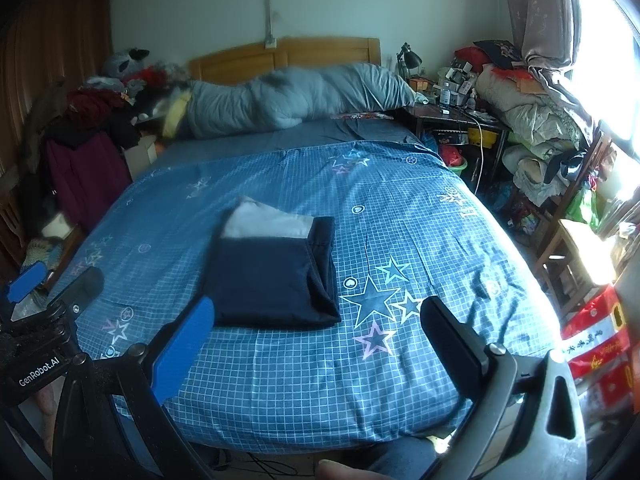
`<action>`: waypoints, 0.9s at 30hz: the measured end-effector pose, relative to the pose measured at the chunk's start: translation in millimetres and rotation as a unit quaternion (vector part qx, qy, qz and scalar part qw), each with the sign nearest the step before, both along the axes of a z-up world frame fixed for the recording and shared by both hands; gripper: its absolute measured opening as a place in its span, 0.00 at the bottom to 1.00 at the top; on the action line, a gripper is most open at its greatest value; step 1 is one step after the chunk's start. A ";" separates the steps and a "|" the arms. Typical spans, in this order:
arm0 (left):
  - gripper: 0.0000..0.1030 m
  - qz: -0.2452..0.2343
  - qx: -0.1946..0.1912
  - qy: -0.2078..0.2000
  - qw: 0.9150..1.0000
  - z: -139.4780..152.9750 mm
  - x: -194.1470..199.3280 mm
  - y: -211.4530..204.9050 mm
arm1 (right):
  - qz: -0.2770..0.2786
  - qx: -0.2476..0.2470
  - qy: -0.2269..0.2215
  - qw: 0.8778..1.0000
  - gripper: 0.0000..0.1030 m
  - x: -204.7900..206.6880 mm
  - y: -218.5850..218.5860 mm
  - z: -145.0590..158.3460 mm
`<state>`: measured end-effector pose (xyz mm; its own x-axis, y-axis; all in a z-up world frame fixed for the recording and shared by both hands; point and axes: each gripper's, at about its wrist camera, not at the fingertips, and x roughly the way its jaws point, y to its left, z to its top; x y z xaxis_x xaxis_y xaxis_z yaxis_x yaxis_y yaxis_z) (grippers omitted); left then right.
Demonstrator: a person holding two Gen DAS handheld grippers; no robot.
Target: Fold small clothes
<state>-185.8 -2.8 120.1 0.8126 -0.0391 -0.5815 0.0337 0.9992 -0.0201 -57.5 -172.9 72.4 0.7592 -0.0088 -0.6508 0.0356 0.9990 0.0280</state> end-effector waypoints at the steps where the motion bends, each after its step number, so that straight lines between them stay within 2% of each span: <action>1: 1.00 0.000 0.000 0.000 1.000 0.0 0.1 0.2 | 0.000 0.000 0.000 1.000 1.00 0.1 0.0 -0.4; 27: 1.00 0.004 -0.005 0.002 1.000 -4.4 -0.5 3.5 | 0.010 0.007 0.005 1.000 1.00 1.7 0.3 -9.4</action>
